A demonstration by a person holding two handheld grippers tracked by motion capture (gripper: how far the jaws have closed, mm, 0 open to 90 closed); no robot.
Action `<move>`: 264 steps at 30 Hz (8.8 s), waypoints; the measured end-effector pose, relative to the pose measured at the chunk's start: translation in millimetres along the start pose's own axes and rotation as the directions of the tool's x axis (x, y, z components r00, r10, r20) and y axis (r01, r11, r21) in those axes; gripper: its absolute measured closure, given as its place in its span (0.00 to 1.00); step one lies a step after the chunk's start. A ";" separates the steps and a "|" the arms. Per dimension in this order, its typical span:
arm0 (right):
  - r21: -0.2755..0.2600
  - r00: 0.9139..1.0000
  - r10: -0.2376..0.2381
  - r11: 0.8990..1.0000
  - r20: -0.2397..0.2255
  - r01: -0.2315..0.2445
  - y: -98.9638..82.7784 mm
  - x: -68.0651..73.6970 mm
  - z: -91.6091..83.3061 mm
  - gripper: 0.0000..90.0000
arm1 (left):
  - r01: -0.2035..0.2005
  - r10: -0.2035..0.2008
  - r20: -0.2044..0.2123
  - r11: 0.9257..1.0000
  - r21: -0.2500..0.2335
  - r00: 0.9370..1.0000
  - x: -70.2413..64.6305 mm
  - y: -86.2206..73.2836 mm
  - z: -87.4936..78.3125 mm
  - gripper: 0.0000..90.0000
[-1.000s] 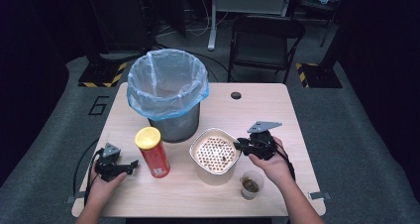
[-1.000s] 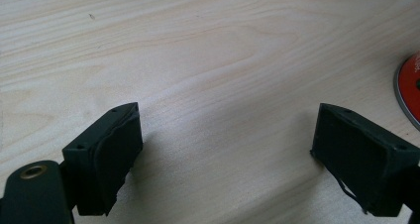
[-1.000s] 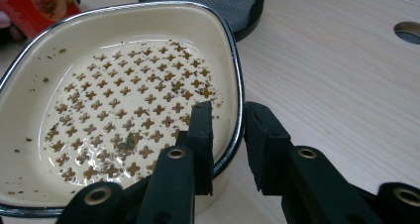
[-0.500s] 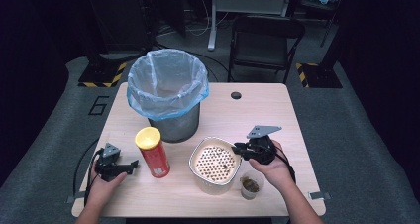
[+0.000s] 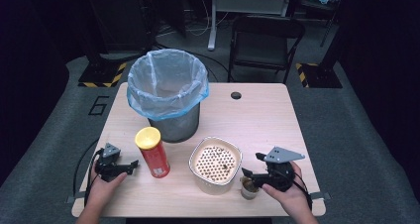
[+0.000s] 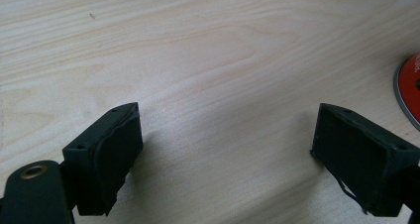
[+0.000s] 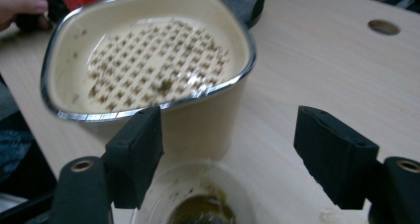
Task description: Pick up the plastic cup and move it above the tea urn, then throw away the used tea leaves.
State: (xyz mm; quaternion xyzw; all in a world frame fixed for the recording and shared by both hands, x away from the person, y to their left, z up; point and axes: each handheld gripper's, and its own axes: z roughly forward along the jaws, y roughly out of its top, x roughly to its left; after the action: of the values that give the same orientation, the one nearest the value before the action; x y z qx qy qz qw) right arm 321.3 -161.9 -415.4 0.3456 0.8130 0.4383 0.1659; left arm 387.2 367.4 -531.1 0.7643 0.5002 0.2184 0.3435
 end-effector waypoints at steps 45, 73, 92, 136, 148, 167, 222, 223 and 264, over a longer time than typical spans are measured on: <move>0.094 0.999 -0.044 0.995 0.008 0.043 -59.9 9.4 25.9 0.33 | 0.004 -0.004 0.001 1.000 0.002 1.000 -0.3 0.0 -0.1 0.13; 0.094 0.994 -0.108 0.990 0.010 0.106 -20.1 -69.9 46.9 0.40 | 0.005 -0.005 0.001 1.000 0.003 1.000 -0.3 0.0 -0.2 0.13; -0.006 0.975 -0.216 0.976 -0.055 0.216 64.8 -86.7 58.2 0.40 | 0.003 -0.003 0.007 1.000 0.002 1.000 -0.2 -0.3 -0.5 0.13; -0.111 0.800 -0.599 0.793 0.037 0.599 99.9 -48.7 83.9 0.41 | -0.009 0.009 0.008 1.000 0.005 1.000 -0.9 -0.9 -1.6 0.13; -0.081 0.677 -0.727 0.673 0.113 0.736 102.8 -30.9 87.2 0.41 | -0.011 0.011 0.007 1.000 0.006 1.000 -0.7 -0.9 -1.7 0.13; 0.277 -0.090 -0.932 0.012 0.352 0.961 71.6 26.0 106.7 0.42 | -0.011 0.011 0.008 1.000 0.004 1.000 -0.5 -1.0 -1.7 0.13; 0.362 -0.462 -0.848 -0.358 0.261 0.861 59.7 60.0 91.1 0.40 | -0.012 0.011 0.009 1.000 0.004 1.000 -0.5 -1.0 -1.7 0.13; 0.360 -0.459 -0.849 -0.355 0.263 0.863 59.6 60.0 90.9 0.40 | -0.012 0.011 0.009 1.000 0.004 1.000 -0.5 -1.0 -1.7 0.13; -0.466 0.981 -0.193 0.869 -0.007 0.168 121.0 15.7 34.6 0.39 | -0.012 0.012 0.008 1.000 0.005 1.000 -0.5 -1.0 -1.7 0.13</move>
State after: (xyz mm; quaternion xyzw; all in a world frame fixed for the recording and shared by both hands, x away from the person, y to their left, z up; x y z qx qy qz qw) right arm 380.4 -84.5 -334.2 0.2068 0.7178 0.6111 0.2619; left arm 385.2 367.8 -530.7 0.7689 0.4948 0.2162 0.3425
